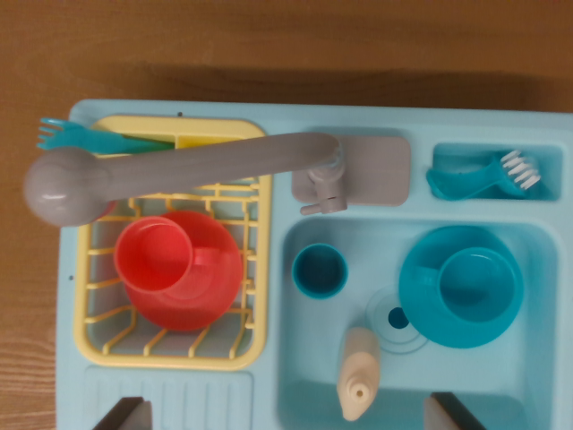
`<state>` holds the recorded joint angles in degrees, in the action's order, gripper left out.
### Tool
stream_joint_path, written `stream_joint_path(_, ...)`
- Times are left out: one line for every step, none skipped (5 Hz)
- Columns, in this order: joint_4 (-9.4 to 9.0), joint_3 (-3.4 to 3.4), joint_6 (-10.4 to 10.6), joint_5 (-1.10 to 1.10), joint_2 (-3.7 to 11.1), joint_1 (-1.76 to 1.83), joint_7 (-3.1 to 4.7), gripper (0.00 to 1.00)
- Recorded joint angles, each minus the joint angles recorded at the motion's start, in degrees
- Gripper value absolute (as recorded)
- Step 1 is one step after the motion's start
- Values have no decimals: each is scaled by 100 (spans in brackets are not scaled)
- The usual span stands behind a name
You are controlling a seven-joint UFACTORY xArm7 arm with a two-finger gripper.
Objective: Pick detergent from the sink
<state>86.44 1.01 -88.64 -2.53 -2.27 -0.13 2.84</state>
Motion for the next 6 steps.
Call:
stream_joint_path(-160,9,165,9,7,-7,6,0)
stream_joint_path(-160,9,165,9,7,-7,6,0)
stream_joint_path(-342,19,353,20,15,-15,12,0)
stream_joint_path(-342,19,353,20,15,-15,12,0)
stream_joint_path(-543,31,561,32,24,-23,19,0)
stream_joint_path(-543,31,561,32,24,-23,19,0)
